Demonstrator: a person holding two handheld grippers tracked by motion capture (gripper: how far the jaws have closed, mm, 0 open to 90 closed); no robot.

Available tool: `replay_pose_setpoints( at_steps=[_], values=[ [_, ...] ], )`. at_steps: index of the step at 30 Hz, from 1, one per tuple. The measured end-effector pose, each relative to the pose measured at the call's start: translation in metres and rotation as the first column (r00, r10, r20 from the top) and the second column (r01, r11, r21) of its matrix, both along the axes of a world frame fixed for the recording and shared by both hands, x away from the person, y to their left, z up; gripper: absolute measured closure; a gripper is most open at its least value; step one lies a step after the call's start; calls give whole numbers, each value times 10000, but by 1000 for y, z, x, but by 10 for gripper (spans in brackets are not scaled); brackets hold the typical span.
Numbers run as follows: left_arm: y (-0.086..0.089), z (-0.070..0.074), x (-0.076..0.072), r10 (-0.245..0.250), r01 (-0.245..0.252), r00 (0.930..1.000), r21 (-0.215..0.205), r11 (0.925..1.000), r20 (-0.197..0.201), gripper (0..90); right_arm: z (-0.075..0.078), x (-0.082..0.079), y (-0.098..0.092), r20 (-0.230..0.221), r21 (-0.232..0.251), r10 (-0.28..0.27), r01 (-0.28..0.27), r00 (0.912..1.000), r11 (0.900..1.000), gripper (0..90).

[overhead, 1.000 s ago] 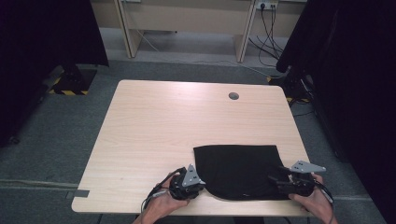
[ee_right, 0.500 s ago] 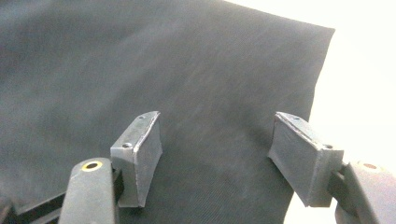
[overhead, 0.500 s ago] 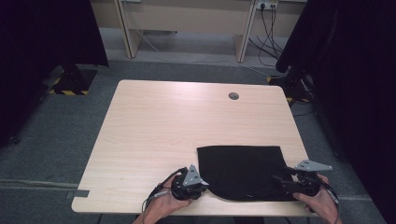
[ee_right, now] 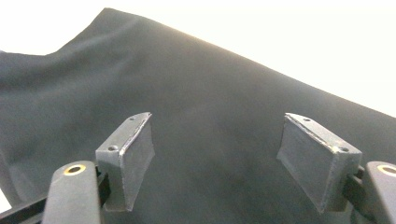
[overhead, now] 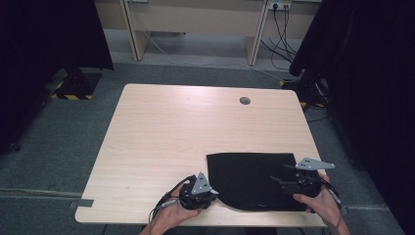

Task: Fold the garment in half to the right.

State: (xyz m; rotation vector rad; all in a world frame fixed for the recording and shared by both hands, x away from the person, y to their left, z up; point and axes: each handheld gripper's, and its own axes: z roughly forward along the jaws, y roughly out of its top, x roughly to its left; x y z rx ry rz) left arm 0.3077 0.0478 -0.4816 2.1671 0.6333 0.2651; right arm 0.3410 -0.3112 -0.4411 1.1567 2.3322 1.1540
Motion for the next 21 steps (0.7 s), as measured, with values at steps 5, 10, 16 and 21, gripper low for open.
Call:
replay_pose_setpoints(
  at_steps=[5, 10, 16, 21],
  values=[
    [0, 0, 0, -4, 4, 10000, 6, 10000, 2, 679, 4, 6, 18, 81, 31, 353, -353, 9993, 9994, 252],
    [0, 0, -1, 1, -2, 10000, 59, 10000, 66, 679, 7, 16, 37, 153, -1, 587, -587, 9982, 9983, 241],
    [0, 0, 0, 1, -1, 10000, 25, 10000, 11, 679, 11, 29, 60, 224, -49, 890, -889, 9958, 9960, 236],
    [0, 0, 0, 0, 0, 10000, -4, 10000, -8, 680, 15, 37, 81, 294, -82, 1203, -1201, 9923, 9927, 240]
  ],
)
